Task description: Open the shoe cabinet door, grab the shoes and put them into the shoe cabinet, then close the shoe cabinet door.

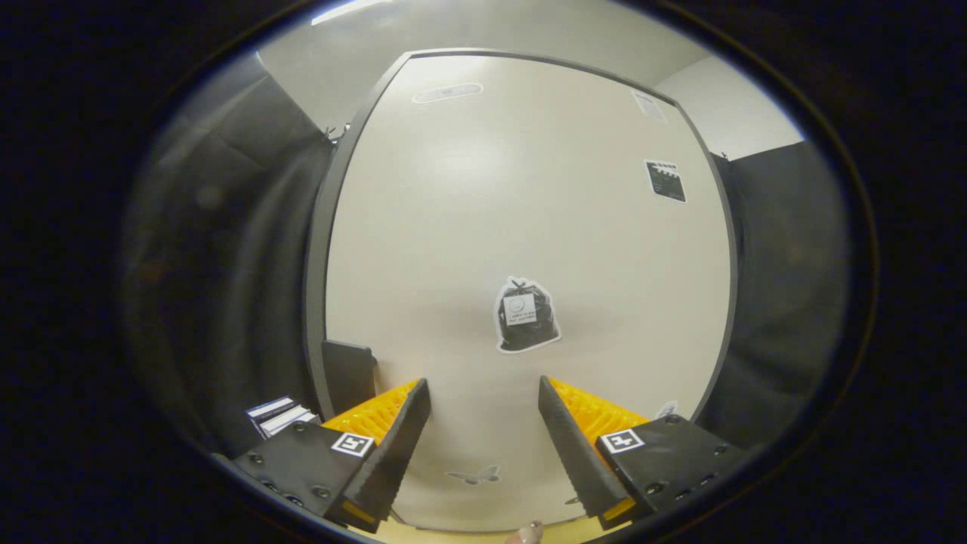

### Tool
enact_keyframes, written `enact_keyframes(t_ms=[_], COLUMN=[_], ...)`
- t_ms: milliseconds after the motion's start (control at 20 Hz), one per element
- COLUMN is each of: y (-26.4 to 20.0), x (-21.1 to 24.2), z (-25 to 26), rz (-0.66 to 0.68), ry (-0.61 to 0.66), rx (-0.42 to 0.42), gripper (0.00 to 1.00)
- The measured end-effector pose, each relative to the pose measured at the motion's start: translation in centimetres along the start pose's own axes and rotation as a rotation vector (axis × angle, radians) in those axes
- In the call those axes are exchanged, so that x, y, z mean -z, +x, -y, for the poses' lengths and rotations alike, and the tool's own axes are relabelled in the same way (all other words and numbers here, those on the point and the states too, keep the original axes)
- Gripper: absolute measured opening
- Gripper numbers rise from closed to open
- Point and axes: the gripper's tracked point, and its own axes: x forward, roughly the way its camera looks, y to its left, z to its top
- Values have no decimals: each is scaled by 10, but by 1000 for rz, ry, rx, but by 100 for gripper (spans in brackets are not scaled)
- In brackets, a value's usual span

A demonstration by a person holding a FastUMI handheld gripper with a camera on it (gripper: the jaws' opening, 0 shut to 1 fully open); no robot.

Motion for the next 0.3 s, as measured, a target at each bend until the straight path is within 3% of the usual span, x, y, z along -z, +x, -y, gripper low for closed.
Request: enact_keyframes(t_ms=[300], y=[3], x=[-1], z=[1], rz=[6], ry=[19], rx=[-37], gripper=[93])
